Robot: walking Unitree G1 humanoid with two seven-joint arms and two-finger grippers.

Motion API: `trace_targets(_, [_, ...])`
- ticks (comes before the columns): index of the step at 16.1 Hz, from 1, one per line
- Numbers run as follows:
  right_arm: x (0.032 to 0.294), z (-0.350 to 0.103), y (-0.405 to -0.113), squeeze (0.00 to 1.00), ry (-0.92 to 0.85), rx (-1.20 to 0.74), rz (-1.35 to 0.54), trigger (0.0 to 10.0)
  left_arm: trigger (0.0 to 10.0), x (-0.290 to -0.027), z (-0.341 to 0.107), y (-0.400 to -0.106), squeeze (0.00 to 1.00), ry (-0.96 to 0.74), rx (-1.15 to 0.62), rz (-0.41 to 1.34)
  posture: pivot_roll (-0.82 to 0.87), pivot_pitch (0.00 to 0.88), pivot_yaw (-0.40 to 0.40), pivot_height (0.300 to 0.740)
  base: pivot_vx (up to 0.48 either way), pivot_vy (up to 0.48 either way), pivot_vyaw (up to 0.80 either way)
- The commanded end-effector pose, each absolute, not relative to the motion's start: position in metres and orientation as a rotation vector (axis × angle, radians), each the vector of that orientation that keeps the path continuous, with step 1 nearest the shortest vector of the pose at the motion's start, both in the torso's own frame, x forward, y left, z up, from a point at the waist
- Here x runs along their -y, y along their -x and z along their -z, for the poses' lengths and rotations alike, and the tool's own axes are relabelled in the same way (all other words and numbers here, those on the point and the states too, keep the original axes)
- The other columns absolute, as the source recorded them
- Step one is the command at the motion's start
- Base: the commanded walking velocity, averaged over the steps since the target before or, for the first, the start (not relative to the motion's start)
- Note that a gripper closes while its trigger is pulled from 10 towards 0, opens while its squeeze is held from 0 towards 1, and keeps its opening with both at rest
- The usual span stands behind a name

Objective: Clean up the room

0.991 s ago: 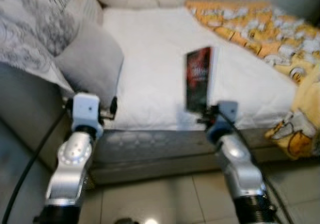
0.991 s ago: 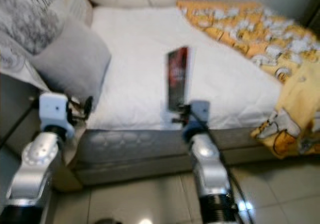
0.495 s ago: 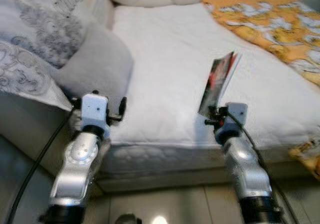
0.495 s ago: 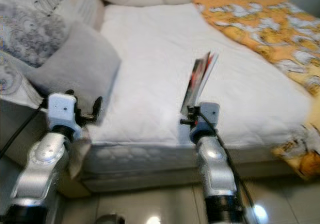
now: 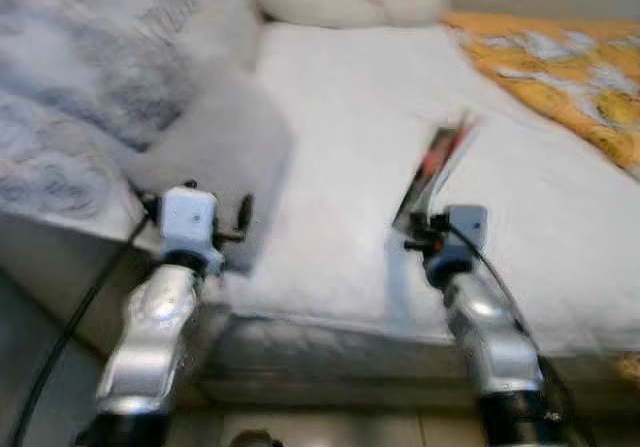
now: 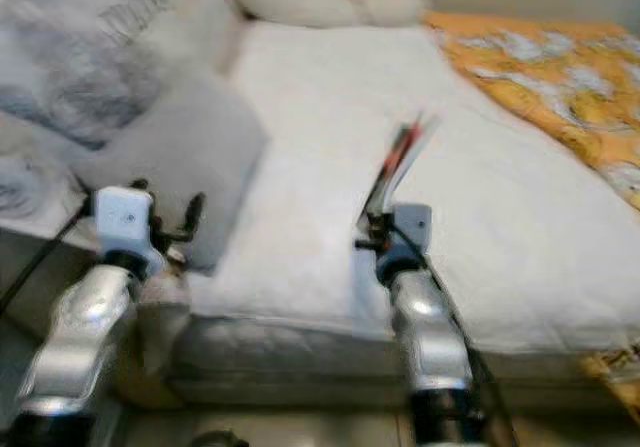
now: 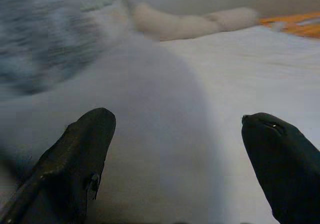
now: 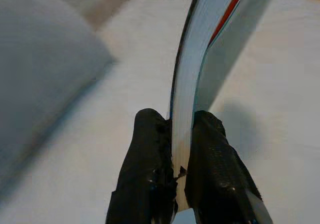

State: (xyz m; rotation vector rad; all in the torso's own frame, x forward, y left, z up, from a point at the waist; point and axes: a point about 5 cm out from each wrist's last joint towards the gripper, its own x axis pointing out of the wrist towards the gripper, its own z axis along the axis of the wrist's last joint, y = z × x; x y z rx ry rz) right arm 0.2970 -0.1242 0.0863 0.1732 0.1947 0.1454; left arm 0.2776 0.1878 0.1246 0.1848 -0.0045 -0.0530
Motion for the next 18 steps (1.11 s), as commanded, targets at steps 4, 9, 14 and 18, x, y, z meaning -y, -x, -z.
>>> trace_targets(4, [0.133,-0.097,-0.301,0.00,-0.145,-0.148,-0.143,10.0,10.0,-0.178,-0.130,-0.281,0.75,-0.179,0.028,0.091,0.11,0.000,-0.015,0.740,0.372,0.000,0.00])
trace_targets(9, [0.129,-0.099,-0.304,0.00,-0.168,-0.145,-0.179,10.0,10.0,-0.178,-0.130,-0.280,0.75,-0.190,0.024,0.106,0.11,0.000,-0.012,0.740,0.357,0.000,0.00])
trace_targets(14, [0.113,-0.107,-0.320,0.00,-0.302,-0.194,-0.255,10.0,10.0,-0.166,-0.127,-0.271,0.73,-0.222,-0.019,0.338,0.12,0.000,0.001,0.740,0.000,0.000,0.00])
trace_targets(18, [0.104,-0.110,-0.338,0.00,-0.442,-0.298,-0.332,10.0,10.0,-0.166,-0.125,-0.266,0.74,-0.272,-0.057,0.461,0.12,0.000,0.011,0.740,0.000,0.000,0.00])
